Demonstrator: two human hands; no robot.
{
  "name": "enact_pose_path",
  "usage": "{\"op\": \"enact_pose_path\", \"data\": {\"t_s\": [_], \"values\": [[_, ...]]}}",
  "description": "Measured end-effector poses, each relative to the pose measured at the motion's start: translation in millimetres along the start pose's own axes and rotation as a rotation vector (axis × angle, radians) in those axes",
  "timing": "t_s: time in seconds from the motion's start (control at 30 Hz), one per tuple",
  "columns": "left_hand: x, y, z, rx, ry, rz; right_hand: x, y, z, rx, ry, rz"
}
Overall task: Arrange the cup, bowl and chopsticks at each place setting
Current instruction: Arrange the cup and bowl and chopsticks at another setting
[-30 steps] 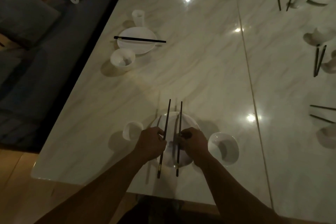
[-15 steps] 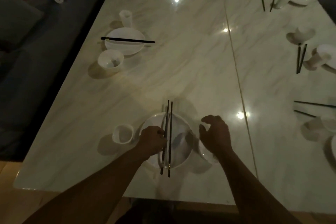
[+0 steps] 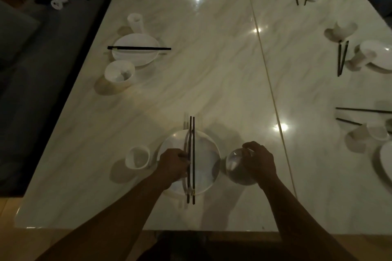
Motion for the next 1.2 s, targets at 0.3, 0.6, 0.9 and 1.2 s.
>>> {"op": "enact_pose_path", "data": {"t_s": [0.3,0.6,0.9,1.2], "values": [[-1.0,3.9,-3.8,0.020,0.006,0.010,9.5,-7.0,7.7,-0.141,0.067,-0.024],[3.1,4.4,-3.7,-0.018,0.014,0.036,15.6,-10.2,6.6,-0.155,0.017,-0.051],[10.2,4.5,3.1,-0.089,0.070,0.058,14.9,-10.5,8.8,-0.173,0.025,-0.063],[17.6,2.0,13.2,-0.293,0.140,0.176,15.5,-11.4,5.7,-0.164,-0.039,-0.078]]}}
Point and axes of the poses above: each hand's wrist, its own x-axis away from the middle knuckle, its own y-axis out of the palm, z = x × y, the point moved 8 cm from there along -x, towards the middle knuckle, and after that the axes turned 15 degrees about -x, right-handed, at the moved point
